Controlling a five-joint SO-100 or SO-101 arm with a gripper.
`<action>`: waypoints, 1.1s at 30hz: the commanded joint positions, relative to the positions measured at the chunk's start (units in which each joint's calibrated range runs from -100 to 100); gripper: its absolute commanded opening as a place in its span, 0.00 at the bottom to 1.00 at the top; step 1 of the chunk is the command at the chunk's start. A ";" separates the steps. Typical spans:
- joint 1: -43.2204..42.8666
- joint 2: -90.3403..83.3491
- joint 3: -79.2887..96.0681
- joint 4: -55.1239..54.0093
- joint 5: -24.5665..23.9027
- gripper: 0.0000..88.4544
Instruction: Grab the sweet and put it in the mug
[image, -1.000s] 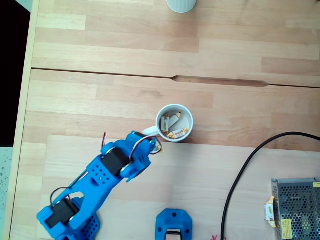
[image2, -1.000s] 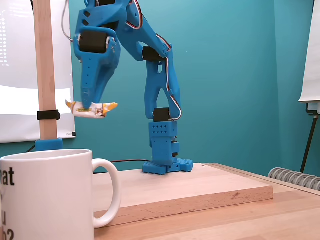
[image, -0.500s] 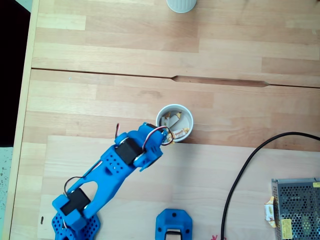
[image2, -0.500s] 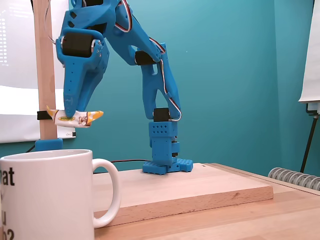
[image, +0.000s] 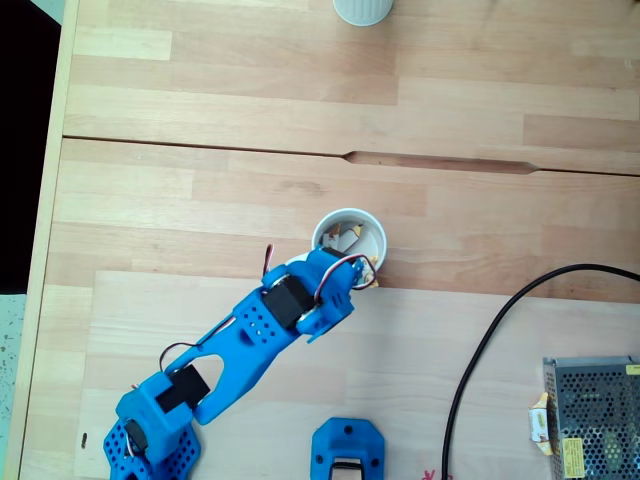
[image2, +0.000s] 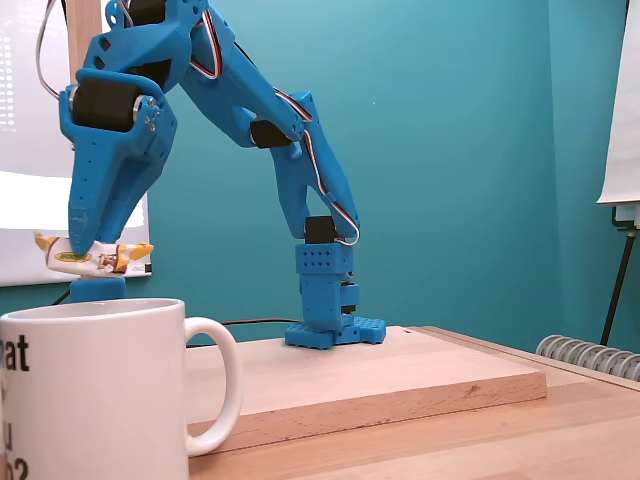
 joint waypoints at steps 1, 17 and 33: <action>-0.17 0.03 -5.41 -0.57 0.20 0.03; -1.34 6.57 -6.75 -0.89 0.24 0.03; -5.33 6.39 -6.75 -0.81 0.29 0.04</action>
